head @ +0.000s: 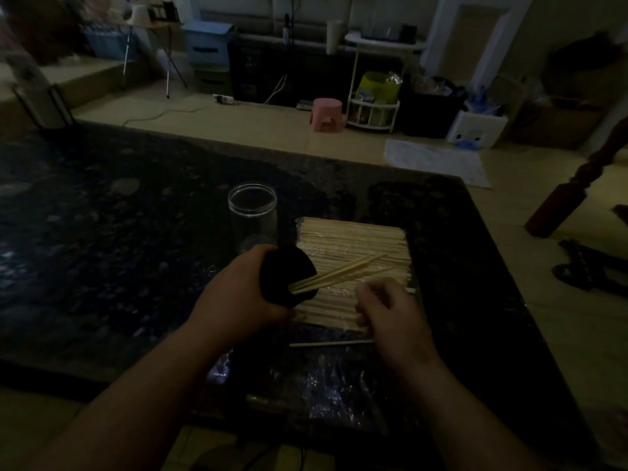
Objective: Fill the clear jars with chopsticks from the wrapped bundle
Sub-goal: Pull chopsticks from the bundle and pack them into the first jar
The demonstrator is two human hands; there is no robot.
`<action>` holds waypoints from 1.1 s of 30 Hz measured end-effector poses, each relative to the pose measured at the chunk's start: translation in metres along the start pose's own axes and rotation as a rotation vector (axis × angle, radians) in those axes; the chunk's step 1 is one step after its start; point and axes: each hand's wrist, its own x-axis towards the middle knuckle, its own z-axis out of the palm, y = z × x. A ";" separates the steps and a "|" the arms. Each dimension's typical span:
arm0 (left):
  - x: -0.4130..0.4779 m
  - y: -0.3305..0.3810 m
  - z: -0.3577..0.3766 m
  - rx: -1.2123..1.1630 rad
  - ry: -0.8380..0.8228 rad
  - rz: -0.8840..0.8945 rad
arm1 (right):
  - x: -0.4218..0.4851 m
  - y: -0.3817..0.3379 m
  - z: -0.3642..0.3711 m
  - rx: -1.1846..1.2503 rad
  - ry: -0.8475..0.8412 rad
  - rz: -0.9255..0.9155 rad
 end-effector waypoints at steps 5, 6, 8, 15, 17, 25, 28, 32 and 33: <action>0.002 -0.003 -0.001 -0.007 0.029 -0.038 | -0.005 -0.002 -0.008 -0.263 -0.091 -0.063; 0.002 -0.003 -0.001 -0.008 0.035 -0.042 | -0.006 -0.002 -0.007 -0.324 -0.129 -0.070; 0.002 -0.003 -0.001 -0.013 0.044 -0.049 | -0.009 0.001 -0.004 -0.479 -0.193 -0.096; 0.001 -0.002 -0.002 -0.022 0.036 -0.045 | -0.010 0.014 0.007 -0.759 -0.379 -0.156; 0.001 -0.001 -0.002 -0.015 0.033 -0.049 | -0.009 0.025 0.011 -0.782 -0.442 -0.147; 0.001 -0.001 -0.003 -0.032 0.036 -0.050 | 0.000 0.053 0.018 -1.179 -0.365 -0.336; 0.001 -0.002 -0.003 -0.045 0.035 -0.054 | 0.004 0.059 0.021 -1.207 -0.327 -0.341; -0.001 -0.003 -0.004 -0.046 0.030 -0.052 | 0.010 0.064 0.030 -1.181 -0.223 -0.354; -0.001 -0.002 -0.004 -0.049 0.028 -0.050 | 0.011 0.065 0.031 -1.181 -0.199 -0.333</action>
